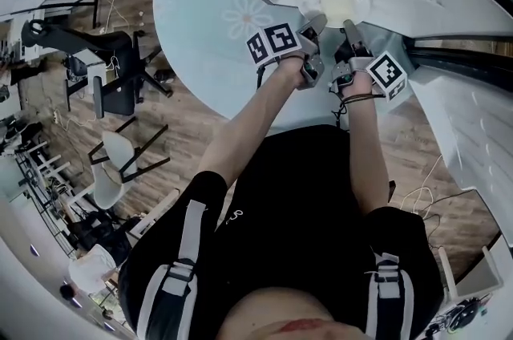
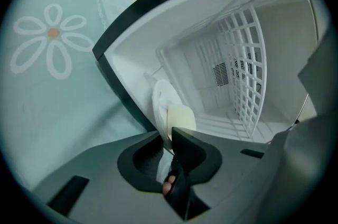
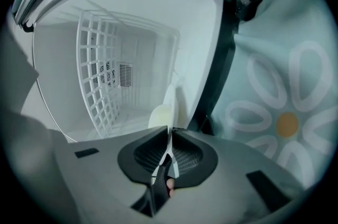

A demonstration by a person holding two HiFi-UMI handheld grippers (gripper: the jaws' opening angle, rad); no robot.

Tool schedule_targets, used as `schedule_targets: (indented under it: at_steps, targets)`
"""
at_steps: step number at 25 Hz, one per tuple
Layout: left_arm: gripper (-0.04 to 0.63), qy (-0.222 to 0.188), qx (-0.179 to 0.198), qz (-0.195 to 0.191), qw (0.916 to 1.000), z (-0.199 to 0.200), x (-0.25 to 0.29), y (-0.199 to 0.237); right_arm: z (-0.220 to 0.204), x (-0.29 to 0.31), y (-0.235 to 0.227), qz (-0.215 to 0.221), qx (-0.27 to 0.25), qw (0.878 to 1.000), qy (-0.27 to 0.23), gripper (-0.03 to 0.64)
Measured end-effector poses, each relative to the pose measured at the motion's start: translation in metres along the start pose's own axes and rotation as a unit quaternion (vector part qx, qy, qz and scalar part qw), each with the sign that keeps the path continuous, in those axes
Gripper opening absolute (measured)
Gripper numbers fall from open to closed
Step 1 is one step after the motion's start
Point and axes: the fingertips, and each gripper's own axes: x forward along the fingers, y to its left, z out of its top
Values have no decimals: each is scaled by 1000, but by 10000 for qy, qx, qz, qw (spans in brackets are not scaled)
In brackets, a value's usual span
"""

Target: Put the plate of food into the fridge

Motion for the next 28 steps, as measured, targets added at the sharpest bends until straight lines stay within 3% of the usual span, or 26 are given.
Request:
schedule_targets:
  at_steps: [6,12,16,19,21,25,28]
  targets:
    - [58,86,71,75,9999,5,19,-2,15,5,-4,-33,53,9997,-241,31]
    - [78,82,177,146,9997,21,27,1,16,16,2,12,-379,9990,-247,40]
    - [86,181,318,192,9991,23,26,4,21,15,6,107,-459,9985,-290,111]
    - [150,148,575,501,9970,25,15,13,26,8,7,156,-539,9980,-304,148]
    - [186,61,556,601,9966,27,8,18,29,2,7,151,-572,9977,-328,149]
    - [164,-264,244,468,9983,31,-10,13,31,-10,8,138,-617,9972,-405,139]
    - [110,-579,244,258,9977,30,-28,-2,35,-22,21,130,-1082,9932,-415,117]
